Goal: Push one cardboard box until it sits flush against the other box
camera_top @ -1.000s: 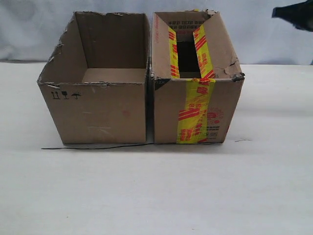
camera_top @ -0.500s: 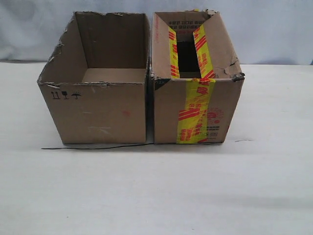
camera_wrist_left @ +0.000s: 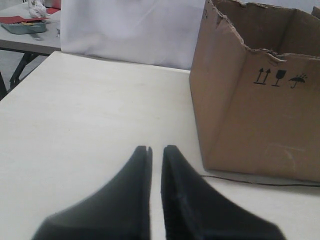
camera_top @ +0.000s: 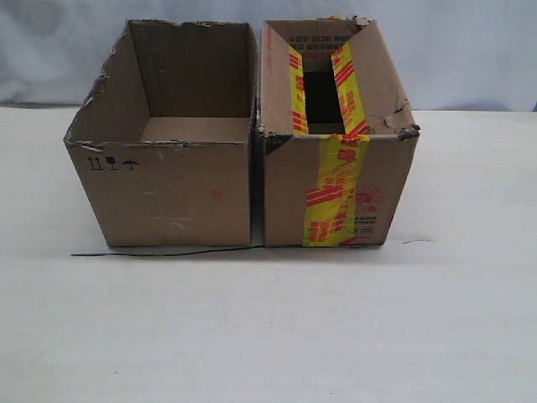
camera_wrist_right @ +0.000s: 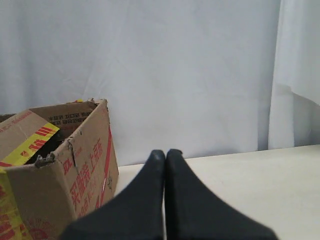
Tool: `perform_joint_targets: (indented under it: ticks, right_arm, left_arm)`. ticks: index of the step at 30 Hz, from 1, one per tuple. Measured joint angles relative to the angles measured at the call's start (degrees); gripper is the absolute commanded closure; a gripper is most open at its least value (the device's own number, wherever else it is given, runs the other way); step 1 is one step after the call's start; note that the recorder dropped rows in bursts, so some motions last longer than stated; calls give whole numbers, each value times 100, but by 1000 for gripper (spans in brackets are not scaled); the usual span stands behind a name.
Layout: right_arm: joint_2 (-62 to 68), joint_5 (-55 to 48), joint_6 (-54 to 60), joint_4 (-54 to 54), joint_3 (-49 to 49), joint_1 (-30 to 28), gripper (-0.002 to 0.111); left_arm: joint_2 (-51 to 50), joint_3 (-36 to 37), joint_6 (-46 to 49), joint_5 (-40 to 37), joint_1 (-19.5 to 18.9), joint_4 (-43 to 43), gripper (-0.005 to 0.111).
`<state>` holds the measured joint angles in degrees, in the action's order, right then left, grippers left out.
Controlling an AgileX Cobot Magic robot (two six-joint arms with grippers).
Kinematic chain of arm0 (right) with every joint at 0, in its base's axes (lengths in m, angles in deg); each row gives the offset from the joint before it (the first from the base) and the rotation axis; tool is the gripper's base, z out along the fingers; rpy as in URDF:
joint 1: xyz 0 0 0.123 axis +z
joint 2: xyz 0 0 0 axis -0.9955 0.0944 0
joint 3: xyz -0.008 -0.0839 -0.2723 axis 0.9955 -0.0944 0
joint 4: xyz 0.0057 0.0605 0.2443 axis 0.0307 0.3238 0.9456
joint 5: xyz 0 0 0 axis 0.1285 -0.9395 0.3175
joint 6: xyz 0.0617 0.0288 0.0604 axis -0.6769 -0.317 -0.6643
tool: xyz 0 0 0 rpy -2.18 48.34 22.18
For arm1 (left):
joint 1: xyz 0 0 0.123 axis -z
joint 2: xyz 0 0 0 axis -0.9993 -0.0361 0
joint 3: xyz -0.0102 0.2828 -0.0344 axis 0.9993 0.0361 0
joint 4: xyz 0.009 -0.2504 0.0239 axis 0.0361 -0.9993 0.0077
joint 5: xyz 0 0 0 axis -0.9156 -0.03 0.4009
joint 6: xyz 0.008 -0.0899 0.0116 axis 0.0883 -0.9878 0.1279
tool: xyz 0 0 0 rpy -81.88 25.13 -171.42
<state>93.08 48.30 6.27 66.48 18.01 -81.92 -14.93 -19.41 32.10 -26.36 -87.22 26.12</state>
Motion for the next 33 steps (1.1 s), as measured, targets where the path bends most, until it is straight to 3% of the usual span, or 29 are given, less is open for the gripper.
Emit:
perform_joint_targets:
  ticks: [7,15,33]
  right_arm:
    - [-905,-569,104,554,-317,0,108]
    - [-1005,-1190,1312,1302,-317,0,108]
    - [-1136,-1308,1397,1347,-317,132,108]
  left_arm:
    - [0,0,0,0,0,0,107]
    - [0,0,0,0,0,0,107]
    - [0,0,0,0,0,0,107]
